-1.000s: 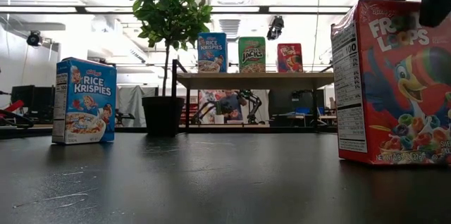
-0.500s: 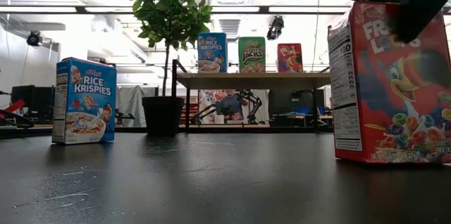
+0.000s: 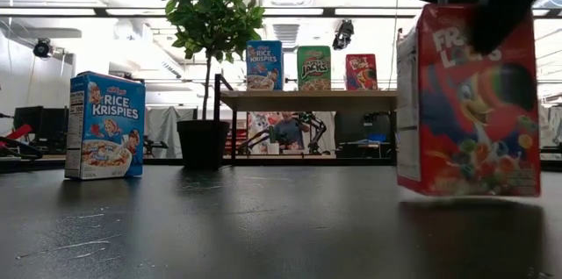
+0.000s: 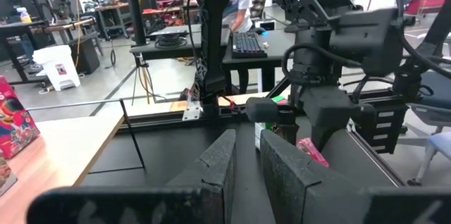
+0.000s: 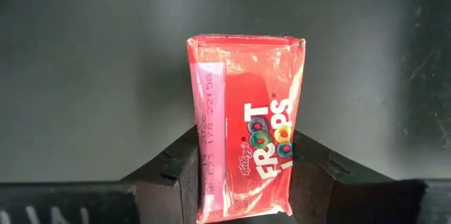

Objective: Stack cereal on shelf
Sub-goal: Put the right red cereal box on the shelf, aligned with the other red cereal box

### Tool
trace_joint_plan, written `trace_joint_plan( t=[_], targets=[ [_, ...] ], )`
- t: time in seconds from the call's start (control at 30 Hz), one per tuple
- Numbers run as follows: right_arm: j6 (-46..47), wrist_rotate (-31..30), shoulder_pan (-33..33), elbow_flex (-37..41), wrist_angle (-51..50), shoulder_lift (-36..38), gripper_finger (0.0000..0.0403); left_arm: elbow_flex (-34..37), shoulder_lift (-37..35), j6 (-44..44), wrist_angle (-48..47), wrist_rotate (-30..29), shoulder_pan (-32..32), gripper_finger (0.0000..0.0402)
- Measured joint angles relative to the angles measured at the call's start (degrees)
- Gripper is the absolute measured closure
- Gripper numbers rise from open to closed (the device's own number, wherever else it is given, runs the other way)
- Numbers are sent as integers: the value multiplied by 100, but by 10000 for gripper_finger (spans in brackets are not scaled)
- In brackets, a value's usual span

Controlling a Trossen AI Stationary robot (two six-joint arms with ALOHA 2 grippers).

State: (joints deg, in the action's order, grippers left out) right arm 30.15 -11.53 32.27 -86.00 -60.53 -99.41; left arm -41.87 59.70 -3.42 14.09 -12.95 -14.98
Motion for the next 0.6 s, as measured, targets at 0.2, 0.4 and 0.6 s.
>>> trace_joint_plan(
  t=[0.2, 0.4, 0.6],
  targets=[
    [-329, 9, -340, -388, -538, 453, 255, 0, 0, -8, 16, 0, 0, 352],
    [-1227, -48, -1827, -1609, -2301, 1074, 255, 0, -7, -8, 98, 0, 0, 352],
    [-2961, 145, -4454, -2222, -2532, 1491, 255, -83, -9, -208, 143, 0, 2, 352]
  ],
)
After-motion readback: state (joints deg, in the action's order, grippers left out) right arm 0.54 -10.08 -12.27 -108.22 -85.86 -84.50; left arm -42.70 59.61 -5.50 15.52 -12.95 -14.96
